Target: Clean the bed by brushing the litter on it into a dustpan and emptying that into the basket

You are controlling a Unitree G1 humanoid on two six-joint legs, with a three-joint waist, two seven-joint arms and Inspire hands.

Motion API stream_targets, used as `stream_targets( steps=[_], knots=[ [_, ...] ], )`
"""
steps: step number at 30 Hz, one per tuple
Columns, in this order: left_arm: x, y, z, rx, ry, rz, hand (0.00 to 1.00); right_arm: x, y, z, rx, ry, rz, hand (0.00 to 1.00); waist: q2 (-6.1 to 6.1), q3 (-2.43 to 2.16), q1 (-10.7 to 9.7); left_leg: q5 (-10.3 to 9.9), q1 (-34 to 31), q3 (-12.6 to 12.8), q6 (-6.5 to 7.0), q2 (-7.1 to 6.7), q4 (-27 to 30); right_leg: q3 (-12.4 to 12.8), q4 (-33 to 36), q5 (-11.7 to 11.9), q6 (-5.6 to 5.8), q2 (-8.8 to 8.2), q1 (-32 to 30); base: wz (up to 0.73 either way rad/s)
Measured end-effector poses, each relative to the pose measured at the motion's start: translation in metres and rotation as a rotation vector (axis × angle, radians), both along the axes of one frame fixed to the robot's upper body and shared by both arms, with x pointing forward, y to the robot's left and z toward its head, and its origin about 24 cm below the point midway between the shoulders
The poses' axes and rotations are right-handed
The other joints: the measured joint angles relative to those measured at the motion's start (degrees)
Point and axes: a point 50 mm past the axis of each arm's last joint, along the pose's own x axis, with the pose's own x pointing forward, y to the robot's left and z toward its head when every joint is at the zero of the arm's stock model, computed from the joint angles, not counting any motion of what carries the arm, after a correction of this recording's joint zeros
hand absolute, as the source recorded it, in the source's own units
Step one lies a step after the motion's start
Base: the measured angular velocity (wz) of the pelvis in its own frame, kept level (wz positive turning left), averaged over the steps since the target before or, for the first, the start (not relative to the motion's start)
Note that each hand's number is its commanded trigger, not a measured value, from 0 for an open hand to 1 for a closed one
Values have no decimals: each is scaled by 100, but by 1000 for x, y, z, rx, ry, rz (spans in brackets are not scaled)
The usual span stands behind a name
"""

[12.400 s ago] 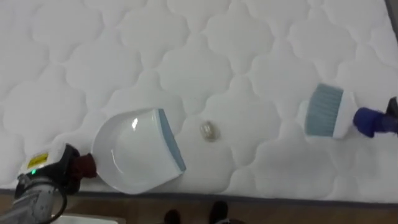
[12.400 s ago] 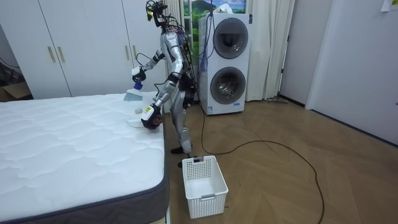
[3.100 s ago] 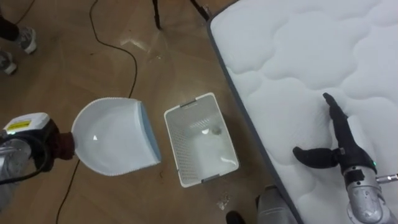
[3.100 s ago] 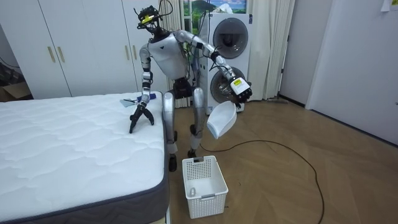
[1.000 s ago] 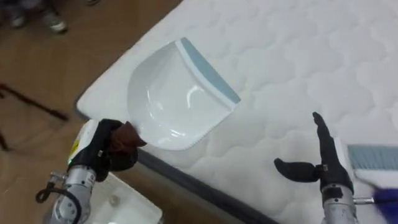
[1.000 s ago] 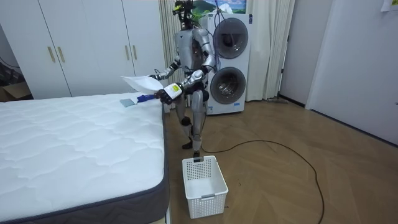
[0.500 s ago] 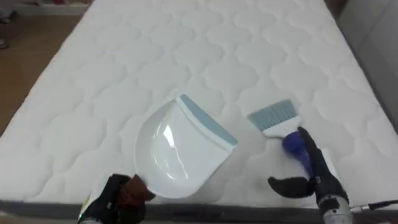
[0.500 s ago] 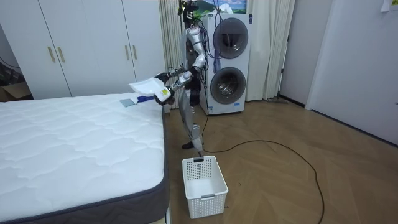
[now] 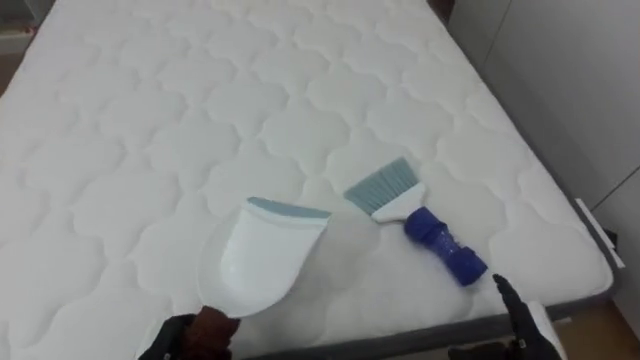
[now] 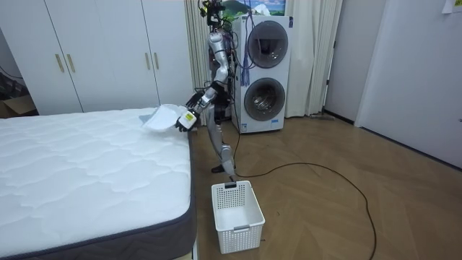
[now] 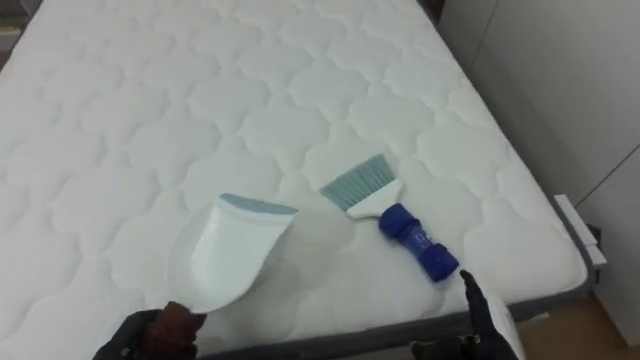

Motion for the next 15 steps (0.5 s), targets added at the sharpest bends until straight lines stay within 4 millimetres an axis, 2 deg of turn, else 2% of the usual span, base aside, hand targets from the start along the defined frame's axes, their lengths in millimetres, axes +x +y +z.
stream_targets(
  steps=[6,9,10,11,12,15],
  knots=[
    [-31,29,-12,61,90,208,0,-28,-10,-16,-4,129,-119,0,36,1,7,-105,137,37,22,-5,-36,-53,69,-20,27,15,32,-20],
    [-43,36,-14,81,103,328,0,-41,-17,-19,-15,167,-188,0,39,3,7,-151,138,26,40,-5,-40,-65,38,2,55,17,43,-2],
    [-47,38,-15,99,109,365,0,-45,-18,-19,-19,174,-198,0,41,18,11,-157,164,15,47,-7,-62,-64,23,9,67,21,92,0],
    [-50,39,-15,107,111,388,0,-47,-18,-19,-18,176,-204,0,62,27,16,-159,193,13,49,-8,-94,-62,25,9,68,26,103,0],
    [-54,42,-15,122,111,444,0,-47,-17,-20,-16,173,-221,0,48,9,18,-164,220,-5,54,-8,-155,-60,31,8,69,37,100,0],
    [-63,46,-14,156,97,568,0,-50,-17,-21,-20,178,-251,0,21,4,83,-163,278,10,55,-4,-256,-48,30,15,70,58,99,-3]
  ],
)
